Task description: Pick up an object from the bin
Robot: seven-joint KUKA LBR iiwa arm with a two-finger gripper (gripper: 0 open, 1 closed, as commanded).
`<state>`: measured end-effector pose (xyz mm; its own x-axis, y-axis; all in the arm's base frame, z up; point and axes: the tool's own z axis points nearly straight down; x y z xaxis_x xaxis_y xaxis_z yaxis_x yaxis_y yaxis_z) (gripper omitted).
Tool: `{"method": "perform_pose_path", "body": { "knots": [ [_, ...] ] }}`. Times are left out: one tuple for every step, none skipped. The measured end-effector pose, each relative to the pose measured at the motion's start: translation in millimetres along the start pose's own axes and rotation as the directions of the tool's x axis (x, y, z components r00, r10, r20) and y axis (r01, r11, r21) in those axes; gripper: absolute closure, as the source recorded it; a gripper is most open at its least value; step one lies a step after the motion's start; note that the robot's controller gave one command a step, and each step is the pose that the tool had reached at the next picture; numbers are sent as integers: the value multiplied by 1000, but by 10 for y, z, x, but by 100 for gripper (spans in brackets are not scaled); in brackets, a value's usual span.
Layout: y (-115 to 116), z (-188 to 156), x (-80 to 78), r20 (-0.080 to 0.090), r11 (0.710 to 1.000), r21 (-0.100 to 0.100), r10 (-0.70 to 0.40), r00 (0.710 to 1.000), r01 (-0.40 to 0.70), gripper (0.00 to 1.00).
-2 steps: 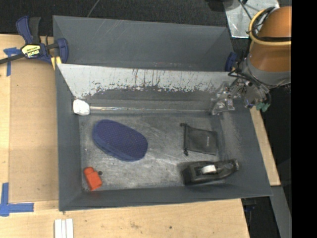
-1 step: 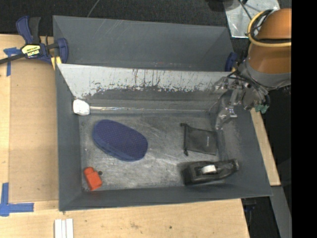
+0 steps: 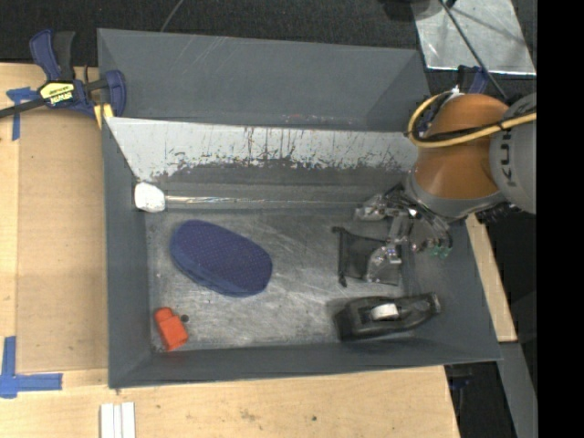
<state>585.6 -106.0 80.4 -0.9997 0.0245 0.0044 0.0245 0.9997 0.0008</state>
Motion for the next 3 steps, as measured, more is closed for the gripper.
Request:
{"method": "perform_pose_path", "body": {
  "knots": [
    [-23,74,-327,4,997,2,-83,997,83,0],
    [-23,33,-371,24,997,5,-82,996,82,100],
    [25,-1556,-257,18,994,5,-112,994,112,100]
  ]
}}
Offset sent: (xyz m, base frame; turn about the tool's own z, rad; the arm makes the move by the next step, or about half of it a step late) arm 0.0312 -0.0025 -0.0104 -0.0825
